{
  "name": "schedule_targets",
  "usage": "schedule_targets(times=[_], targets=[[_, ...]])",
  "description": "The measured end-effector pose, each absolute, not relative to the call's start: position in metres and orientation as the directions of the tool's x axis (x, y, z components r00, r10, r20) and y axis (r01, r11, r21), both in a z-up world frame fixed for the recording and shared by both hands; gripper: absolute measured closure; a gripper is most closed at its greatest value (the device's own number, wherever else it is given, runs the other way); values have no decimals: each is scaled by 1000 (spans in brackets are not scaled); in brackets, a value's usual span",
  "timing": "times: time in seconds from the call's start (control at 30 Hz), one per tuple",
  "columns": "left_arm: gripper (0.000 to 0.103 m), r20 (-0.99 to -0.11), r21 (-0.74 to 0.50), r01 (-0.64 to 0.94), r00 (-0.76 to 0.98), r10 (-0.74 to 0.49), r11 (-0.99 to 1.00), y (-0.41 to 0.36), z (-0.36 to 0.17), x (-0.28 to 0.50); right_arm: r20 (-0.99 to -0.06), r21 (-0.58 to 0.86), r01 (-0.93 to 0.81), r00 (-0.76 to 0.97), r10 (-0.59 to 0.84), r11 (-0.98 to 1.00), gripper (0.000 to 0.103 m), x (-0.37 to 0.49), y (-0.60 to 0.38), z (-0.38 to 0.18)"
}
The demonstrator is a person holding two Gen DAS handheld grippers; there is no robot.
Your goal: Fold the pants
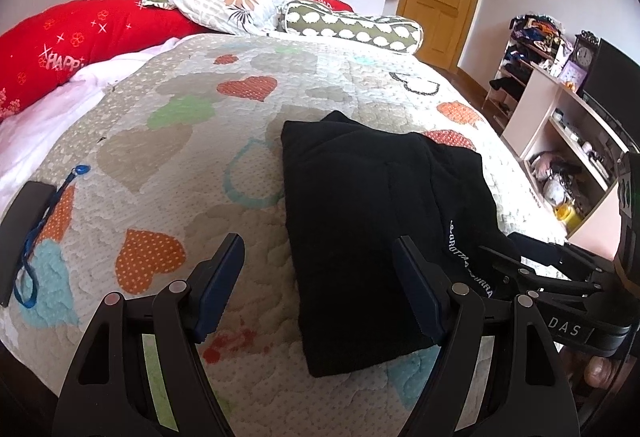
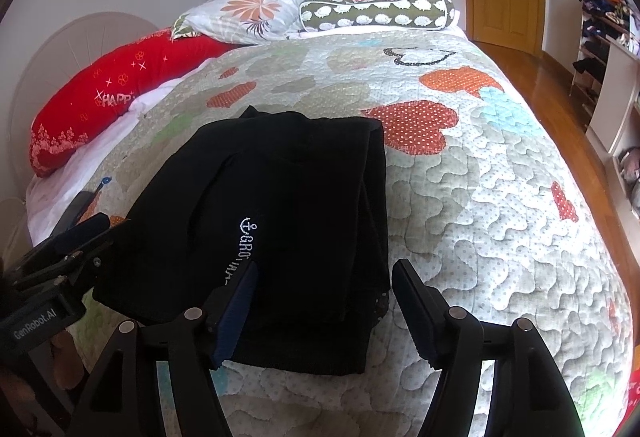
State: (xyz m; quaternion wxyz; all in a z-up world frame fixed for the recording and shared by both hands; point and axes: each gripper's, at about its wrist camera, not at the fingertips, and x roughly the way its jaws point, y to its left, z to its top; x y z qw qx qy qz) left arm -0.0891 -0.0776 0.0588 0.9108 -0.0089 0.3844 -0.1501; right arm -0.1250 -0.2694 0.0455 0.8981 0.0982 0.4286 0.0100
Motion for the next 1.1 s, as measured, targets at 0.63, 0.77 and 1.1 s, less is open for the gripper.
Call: schedule_targets(times=[0.63, 0.77, 1.1], targets=[[25, -734, -169, 273, 607, -306, 947, -80, 45, -55, -762, 266, 68, 625, 167, 961, 31, -106, -285, 36], [25, -737, -172, 280, 600, -312, 945, -81, 43, -50, -763, 262, 61, 625, 168, 963, 31, -101, -284, 36], [23, -764, -237, 308, 526, -373, 921, -78, 38, -32, -759, 310, 39, 612, 223, 950, 28, -87, -290, 29]])
